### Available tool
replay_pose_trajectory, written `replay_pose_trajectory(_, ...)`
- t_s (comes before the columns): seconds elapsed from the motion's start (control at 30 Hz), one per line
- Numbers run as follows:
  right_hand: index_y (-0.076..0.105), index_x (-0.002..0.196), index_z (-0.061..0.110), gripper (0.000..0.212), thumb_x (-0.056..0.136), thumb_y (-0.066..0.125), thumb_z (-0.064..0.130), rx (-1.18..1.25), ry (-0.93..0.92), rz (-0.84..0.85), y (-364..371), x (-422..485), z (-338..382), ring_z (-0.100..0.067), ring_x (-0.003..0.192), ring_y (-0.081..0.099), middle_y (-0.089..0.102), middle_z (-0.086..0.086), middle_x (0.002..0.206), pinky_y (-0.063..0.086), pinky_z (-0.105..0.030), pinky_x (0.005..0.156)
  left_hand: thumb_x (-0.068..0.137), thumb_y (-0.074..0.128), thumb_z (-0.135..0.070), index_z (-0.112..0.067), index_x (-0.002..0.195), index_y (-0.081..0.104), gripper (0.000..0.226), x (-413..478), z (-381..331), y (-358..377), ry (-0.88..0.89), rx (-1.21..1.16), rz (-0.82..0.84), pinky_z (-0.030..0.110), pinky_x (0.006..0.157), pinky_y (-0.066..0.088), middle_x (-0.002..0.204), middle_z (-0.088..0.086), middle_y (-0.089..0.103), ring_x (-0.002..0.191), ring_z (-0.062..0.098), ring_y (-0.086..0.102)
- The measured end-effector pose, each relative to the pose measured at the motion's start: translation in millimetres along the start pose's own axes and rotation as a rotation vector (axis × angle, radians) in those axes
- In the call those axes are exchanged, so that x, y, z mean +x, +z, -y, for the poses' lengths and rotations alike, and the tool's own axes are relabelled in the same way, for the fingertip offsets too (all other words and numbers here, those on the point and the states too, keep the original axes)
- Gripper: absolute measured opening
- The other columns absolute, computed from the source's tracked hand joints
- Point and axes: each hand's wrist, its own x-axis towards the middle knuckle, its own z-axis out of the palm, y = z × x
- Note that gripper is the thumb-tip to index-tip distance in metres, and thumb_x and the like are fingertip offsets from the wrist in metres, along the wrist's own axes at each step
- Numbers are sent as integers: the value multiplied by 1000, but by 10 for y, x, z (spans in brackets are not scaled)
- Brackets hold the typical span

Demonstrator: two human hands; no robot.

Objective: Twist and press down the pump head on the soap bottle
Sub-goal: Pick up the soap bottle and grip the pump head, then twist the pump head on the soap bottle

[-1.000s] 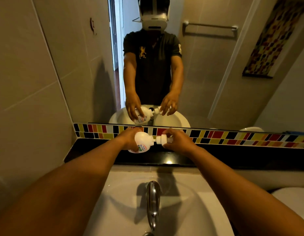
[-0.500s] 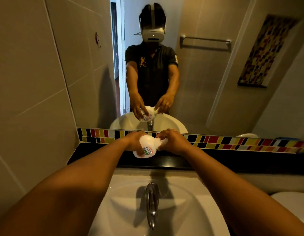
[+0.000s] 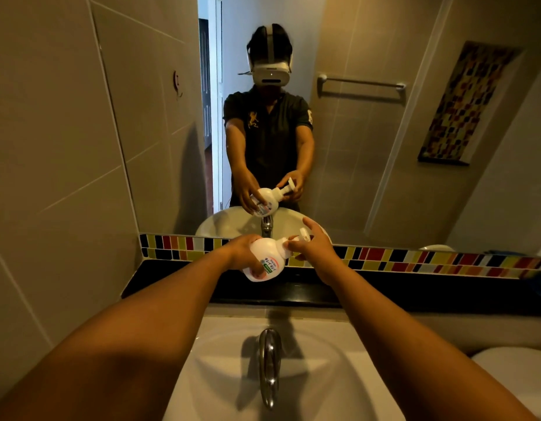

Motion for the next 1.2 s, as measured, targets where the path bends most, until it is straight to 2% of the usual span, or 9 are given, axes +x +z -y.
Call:
replay_pose_trajectory(0.2,31,151,17,82,83,75,11,13,-3,26,-19,13,-69,-36,125,52,45,-17,148,54,-31,77,68,83,-10,-21,128,51,69,-14,-61,-3,7,-24,16,47,98,52,125,7,60,117,28,57)
replay_pose_trajectory(0.33,30,151,17,89,78,81,22,-14,16,-71,6,-4,-32,-37,128,50,42,-14,148,53,-45,95,67,83,-11,-22,128,51,70,-16,-84,-8,10,-16,27,46,96,54,125,7,61,116,29,58)
replay_pose_trajectory(0.5,40,142,13,76,81,76,39,-19,40,-79,7,-74,23,-31,111,60,56,-14,132,50,-29,68,67,83,-11,-22,127,51,69,-7,-111,4,21,-36,16,41,92,54,124,6,61,114,27,58)
replay_pose_trajectory(0.6,50,132,8,56,86,72,31,-27,101,68,-105,-94,73,-21,93,60,63,-10,113,47,-30,73,69,83,-11,-21,127,50,67,-15,-93,-28,23,-38,17,42,93,54,124,7,61,114,27,58)
replay_pose_trajectory(0.7,56,121,7,37,87,69,16,27,170,166,-168,-100,128,-19,87,58,63,-6,101,45,-31,75,70,82,-11,-20,129,50,67,-20,-105,-44,28,-62,13,41,92,54,124,7,61,114,28,59)
replay_pose_trajectory(0.77,58,122,7,39,87,70,21,14,174,152,-168,-88,115,-19,86,57,63,-6,100,45,-31,74,70,82,-10,-20,130,50,68,-17,-131,-45,32,-74,16,42,92,54,124,7,61,114,28,59)
replay_pose_trajectory(0.97,63,114,11,62,77,71,59,-71,121,90,-110,-108,30,-17,75,51,61,-2,85,44,-31,68,69,83,-11,-20,129,50,69,-13,-179,-17,41,-73,27,43,93,56,124,7,62,113,27,60)
replay_pose_trajectory(1.07,60,117,13,51,84,68,51,0,120,142,-121,-126,58,-15,72,51,60,-3,86,43,-28,65,66,85,-13,-21,128,51,71,-10,-189,-20,54,-84,22,44,92,56,123,7,63,112,27,61)
replay_pose_trajectory(1.2,58,121,18,35,89,66,28,102,100,220,-171,-108,86,-18,80,60,65,-8,101,47,-29,69,68,83,-11,-19,131,50,71,-21,-225,-51,60,-90,12,42,93,55,124,7,62,114,27,60)
